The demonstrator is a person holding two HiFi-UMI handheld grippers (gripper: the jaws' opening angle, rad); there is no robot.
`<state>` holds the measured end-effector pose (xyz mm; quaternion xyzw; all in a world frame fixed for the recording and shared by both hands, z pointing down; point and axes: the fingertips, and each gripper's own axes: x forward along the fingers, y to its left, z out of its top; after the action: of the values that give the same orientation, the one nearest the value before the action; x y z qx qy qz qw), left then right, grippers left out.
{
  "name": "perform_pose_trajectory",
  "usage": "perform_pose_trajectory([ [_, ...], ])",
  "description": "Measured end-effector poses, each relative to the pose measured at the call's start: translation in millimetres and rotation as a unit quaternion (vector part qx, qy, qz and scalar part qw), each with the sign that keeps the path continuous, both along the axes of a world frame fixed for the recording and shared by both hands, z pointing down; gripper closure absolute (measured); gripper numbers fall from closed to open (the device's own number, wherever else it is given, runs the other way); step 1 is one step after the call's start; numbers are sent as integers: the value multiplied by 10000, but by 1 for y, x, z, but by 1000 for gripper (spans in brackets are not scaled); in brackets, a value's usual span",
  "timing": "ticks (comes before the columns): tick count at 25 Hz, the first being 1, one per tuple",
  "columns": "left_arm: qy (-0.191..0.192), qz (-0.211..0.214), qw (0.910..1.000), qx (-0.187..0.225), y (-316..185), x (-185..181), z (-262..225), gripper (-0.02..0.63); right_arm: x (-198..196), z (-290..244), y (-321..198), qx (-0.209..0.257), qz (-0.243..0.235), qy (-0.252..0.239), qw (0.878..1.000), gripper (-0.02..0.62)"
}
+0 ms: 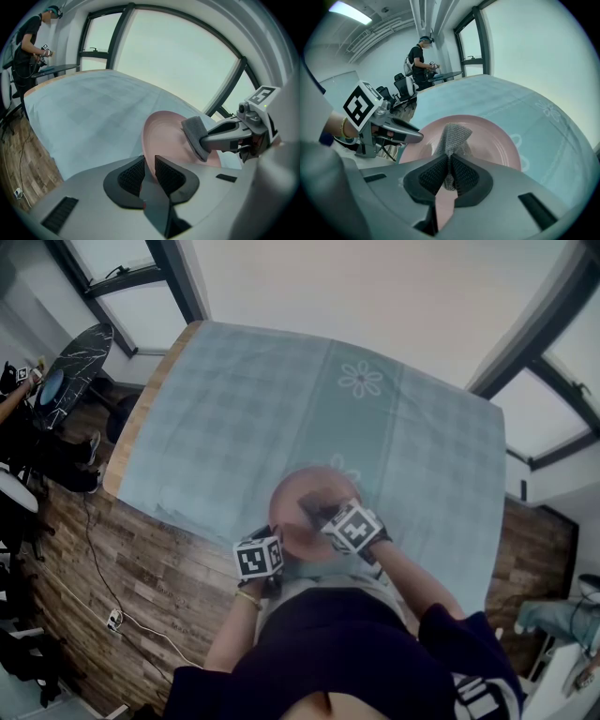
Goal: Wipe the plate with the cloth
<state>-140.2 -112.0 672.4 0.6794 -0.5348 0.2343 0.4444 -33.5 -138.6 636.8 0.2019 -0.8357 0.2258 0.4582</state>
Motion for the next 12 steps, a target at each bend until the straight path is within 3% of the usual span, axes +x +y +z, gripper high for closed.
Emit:
perform_pose_trajectory([
  [12,5,-6,10000,-7,-1,0,1,528,43,13,-49,505,154,780,9956,563],
])
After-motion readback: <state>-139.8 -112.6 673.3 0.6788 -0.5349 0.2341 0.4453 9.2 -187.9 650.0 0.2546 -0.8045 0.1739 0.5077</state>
